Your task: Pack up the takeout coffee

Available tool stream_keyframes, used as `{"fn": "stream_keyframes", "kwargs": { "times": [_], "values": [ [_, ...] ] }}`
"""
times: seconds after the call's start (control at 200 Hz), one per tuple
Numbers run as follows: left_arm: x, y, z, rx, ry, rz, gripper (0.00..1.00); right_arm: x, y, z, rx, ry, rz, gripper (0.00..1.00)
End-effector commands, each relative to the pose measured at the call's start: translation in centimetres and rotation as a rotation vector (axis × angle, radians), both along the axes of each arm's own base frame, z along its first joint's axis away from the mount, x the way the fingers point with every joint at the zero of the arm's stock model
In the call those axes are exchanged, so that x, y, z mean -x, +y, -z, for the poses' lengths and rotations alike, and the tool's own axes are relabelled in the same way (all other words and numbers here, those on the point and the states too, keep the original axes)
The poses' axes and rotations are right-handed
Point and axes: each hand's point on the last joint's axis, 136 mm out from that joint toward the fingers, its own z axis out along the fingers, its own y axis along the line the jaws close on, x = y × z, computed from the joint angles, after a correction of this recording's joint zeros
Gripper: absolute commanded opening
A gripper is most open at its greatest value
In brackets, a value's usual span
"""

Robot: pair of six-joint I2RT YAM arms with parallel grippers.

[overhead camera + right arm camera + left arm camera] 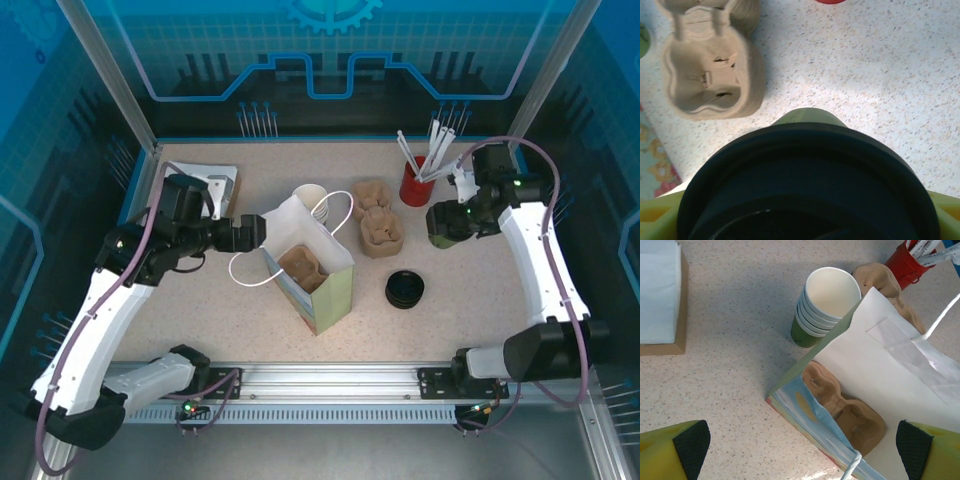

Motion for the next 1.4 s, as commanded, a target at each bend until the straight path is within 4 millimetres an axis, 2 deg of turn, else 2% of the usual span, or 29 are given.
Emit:
{"fn": "stream_keyframes", "kwargs": {
  "times": [0.0,0.255,0.53,0.81,0.936,1.151,1.396],
  "values": [
    [-0.5,-1.0,0.0,0.053,0.011,0.023,0.98,2.1,1.7,-2.6,-0.068,-0.011,-0.014,0.87],
    [-1.9,-2.2,0.9,0.073,0.045,0.04,0.94,4.5,3.9,-7.6,-0.144,-0.097,-0.04,0.86],
    [-4.3,-2.8,2.3,0.033,0.083,0.032,0.89,6.4,6.6,-11.2,-0.206,-0.155,-0.083,0.84],
    [-5.6,-3.5,3.6,0.025,0.135,0.037,0.81,7.7,11.2,-14.6,-0.314,-0.209,-0.189,0.82],
    [-5.6,-3.7,4.0,0.032,0.149,0.039,0.77,8.4,14.1,-16.3,-0.387,-0.24,-0.264,0.82],
    [-5.4,-3.8,4.2,0.047,0.158,0.035,0.69,9.3,19.2,-17.5,-0.438,-0.247,-0.397,0.81],
    [-5.0,-4.1,4.0,0.081,0.158,0.038,0.62,9.5,24.5,-17.1,-0.401,-0.228,-0.513,0.81]
  ]
}}
